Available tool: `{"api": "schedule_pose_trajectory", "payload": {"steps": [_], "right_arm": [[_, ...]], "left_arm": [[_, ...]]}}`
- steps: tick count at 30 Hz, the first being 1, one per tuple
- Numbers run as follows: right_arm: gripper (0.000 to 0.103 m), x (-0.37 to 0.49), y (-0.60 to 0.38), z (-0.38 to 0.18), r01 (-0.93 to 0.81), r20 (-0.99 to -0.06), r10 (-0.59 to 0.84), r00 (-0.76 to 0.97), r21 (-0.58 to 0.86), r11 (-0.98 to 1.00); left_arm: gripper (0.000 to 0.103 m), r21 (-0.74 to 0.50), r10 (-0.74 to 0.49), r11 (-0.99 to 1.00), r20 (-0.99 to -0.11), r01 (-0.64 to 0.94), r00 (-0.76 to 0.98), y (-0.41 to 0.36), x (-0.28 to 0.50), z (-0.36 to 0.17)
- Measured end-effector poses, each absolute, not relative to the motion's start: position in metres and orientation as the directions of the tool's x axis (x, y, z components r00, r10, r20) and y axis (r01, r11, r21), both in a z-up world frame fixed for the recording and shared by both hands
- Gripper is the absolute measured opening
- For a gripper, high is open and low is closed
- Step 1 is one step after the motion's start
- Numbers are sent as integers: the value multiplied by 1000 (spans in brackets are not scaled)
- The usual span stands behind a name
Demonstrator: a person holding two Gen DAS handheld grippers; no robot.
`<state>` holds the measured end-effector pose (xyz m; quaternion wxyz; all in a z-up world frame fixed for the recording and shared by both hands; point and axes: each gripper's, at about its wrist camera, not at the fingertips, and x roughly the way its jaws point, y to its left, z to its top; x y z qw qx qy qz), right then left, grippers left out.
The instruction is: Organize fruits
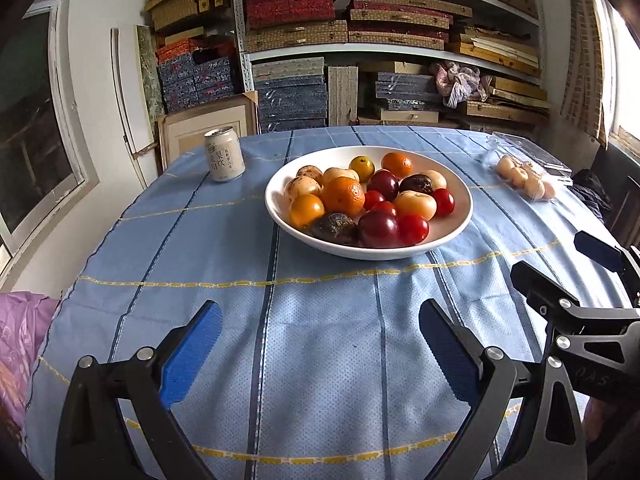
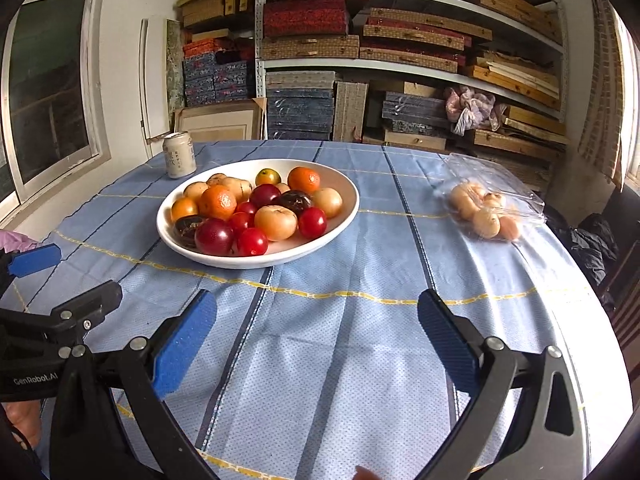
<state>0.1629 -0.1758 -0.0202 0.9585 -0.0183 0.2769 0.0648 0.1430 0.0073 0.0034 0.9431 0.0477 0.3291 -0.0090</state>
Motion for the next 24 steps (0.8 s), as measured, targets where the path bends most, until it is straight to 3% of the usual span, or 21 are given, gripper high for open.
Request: {"api": "schedule_pose_trajectory", "payload": {"steps": [24], "right_arm": [[99,162,-176,-21,-135,-534,116,837,3,991]], "left_arm": [[99,94,23,995,-622,46,783,9,143,3]]}}
